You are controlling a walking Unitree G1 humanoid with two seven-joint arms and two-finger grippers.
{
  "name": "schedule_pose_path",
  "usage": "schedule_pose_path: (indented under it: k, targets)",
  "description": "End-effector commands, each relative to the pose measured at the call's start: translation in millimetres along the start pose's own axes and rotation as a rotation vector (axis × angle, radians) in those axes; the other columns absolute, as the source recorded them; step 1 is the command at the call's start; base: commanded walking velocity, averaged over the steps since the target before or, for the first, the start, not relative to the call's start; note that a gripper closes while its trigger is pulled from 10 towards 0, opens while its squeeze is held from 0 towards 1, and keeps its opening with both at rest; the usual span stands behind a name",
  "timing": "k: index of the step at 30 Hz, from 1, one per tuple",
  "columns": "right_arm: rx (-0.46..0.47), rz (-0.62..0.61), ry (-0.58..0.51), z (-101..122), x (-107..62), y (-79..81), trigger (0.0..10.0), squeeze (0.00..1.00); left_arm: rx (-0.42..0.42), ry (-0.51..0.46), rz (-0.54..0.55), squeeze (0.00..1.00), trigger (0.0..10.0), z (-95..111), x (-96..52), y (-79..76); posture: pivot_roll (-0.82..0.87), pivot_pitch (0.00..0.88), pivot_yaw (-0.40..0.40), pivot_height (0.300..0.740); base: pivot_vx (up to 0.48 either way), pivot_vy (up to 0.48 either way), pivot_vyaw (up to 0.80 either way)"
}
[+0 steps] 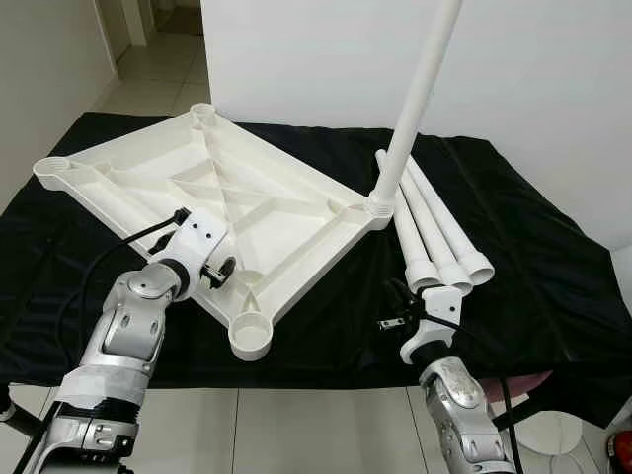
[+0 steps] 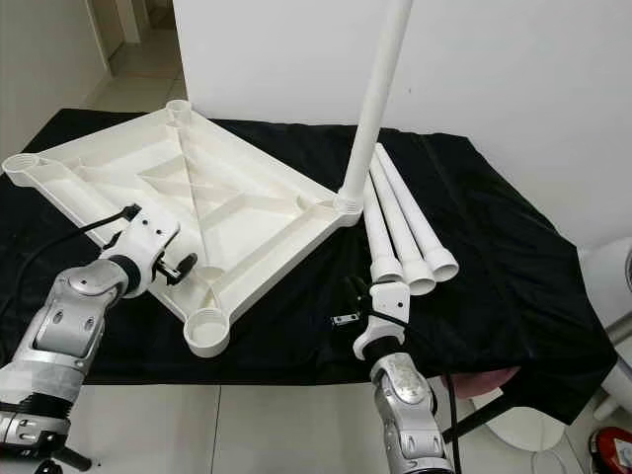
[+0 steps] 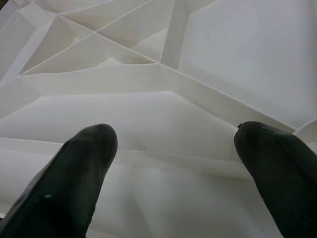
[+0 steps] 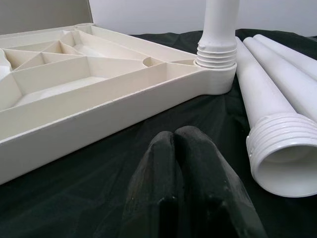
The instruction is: Building children table
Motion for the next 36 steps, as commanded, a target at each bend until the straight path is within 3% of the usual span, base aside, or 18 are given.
schedule_pose_path:
  k: [1,6,7,11,12,15,26,28,30,31,33,34,36]
  targets:
    - [-0.01,-0.005,-0.003,2,-0.2,-3.0,10.0,0.0,-0.013,-0.001,0.003,1.0,10.0,-1,-0.2,5.7,-0.01,0.0,-0.073,0.74,0.0,0.0,0.0]
    - [-0.008,-0.004,-0.003,2,1.4,-2.8,10.0,0.0,-0.032,-0.038,-0.006,1.0,10.0,6,-3.3,13.1,-0.01,0.0,-0.076,0.74,0.0,0.0,0.0]
    - [-0.006,-0.003,-0.005,2,2.5,-2.3,10.0,0.0,0.003,-0.035,-0.005,0.0,10.0,5,-6.1,19.0,0.0,0.0,-0.078,0.74,0.0,0.0,0.0]
    - [-0.006,-0.002,-0.006,3,3.2,-2.2,10.0,0.0,0.039,-0.031,-0.036,0.0,10.0,5,-9.2,17.0,0.0,0.0,-0.077,0.74,0.0,0.0,0.0]
    - [-0.006,-0.003,-0.007,3,3.3,-2.4,10.0,0.0,0.082,-0.033,-0.09,0.0,10.0,4,-12.0,8.0,0.0,0.0,-0.077,0.74,0.0,0.0,0.0]
    - [-0.006,-0.003,-0.007,3,3.3,-2.5,10.0,0.0,0.093,-0.034,-0.103,0.0,10.0,4,-12.6,5.8,0.0,0.0,-0.077,0.74,0.0,0.0,0.0]
    - [-0.01,-0.001,-0.006,3,4.8,-3.2,10.0,0.0,0.162,-0.094,-0.244,0.0,10.0,13,-16.8,-30.0,0.0,0.0,-0.082,0.74,0.0,0.0,0.0]
    - [-0.01,-0.001,-0.006,3,4.8,-3.2,10.0,0.0,0.162,-0.094,-0.244,0.0,10.0,13,-16.8,-30.0,0.0,0.0,-0.082,0.74,0.0,0.0,0.0]
    - [-0.01,0.0,-0.006,3,4.7,-3.2,10.0,0.0,0.178,-0.103,-0.274,0.0,10.0,15,-18.1,-37.5,0.0,0.0,-0.082,0.74,0.0,0.0,0.0]
    - [-0.01,0.0,-0.007,3,4.7,-3.2,10.0,0.0,0.197,-0.112,-0.315,0.0,10.0,16,-19.9,-48.6,0.0,0.0,-0.082,0.74,0.0,0.0,0.0]
    - [-0.01,0.0,-0.007,3,4.7,-3.2,10.0,0.0,0.197,-0.112,-0.315,0.0,10.0,16,-19.9,-48.6,0.0,0.0,-0.082,0.74,0.0,0.0,0.0]
    - [-0.01,-0.001,-0.006,3,4.6,-3.4,10.0,0.0,0.225,-0.125,-0.38,0.0,10.0,17,-23.3,-66.4,-0.01,0.0,-0.082,0.74,0.0,0.0,0.0]
    - [-0.01,-0.001,-0.006,3,4.5,-3.4,10.0,0.0,0.228,-0.13,-0.403,0.0,10.0,17,-24.7,-72.7,-0.01,0.0,-0.081,0.74,0.0,0.0,0.0]
Point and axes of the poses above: a point about 5 cm out from each wrist's last joint towards the gripper, its own x axis pointing out of the wrist towards the gripper, its own z axis along the axis of the wrist's last joint, y = z × x, the point moved 6 cm from there along x, pointing out of the wrist towards the gripper, and after that the axes turned 7 degrees about x, right-handed, at the moved point
